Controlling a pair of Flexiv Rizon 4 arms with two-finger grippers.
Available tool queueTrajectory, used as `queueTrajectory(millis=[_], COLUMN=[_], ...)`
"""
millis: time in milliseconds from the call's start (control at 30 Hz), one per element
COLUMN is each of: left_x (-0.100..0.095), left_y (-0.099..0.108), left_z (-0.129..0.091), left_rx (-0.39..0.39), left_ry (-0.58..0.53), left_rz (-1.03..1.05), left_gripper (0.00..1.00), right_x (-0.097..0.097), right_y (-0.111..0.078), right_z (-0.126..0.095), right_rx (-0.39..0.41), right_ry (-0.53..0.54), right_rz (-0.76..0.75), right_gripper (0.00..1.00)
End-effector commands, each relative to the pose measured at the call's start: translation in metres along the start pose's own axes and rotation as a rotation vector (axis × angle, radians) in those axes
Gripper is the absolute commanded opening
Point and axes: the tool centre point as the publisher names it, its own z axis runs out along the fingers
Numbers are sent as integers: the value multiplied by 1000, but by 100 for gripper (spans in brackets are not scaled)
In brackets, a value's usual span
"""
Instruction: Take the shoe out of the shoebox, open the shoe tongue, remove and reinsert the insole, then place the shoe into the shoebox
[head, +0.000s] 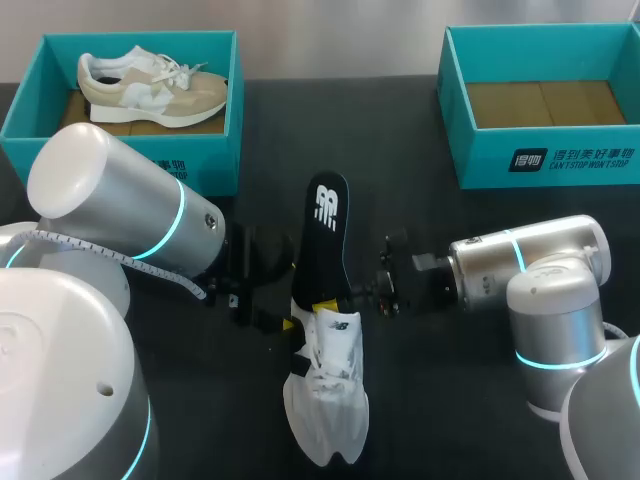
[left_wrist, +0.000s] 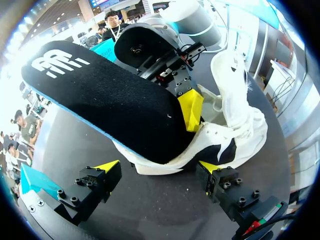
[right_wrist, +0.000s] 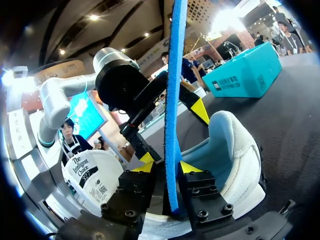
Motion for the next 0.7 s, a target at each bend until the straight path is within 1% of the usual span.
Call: queueTrajectory(millis=[33, 233, 367, 467, 700], left_x=[1, 1, 1, 1, 1], left_y=[1, 1, 1, 1, 1], left_z=[0, 0, 0, 0, 0], left_rx=[2, 2, 2, 2, 2], left_ry=[0, 0, 0, 0, 0], left_rz=[1, 1, 1, 1, 1], left_gripper=[100, 100, 100, 100, 100], right_x=[-2, -1, -1, 1, 2], right_y=[3, 8, 12, 17, 31], right_z=[0, 0, -1, -2, -3], right_rx=[2, 1, 1, -1, -10], right_ry=[1, 2, -1, -3, -10], right_rz=[-10, -33, -48, -68, -95], right_gripper=[33, 34, 37, 38, 36])
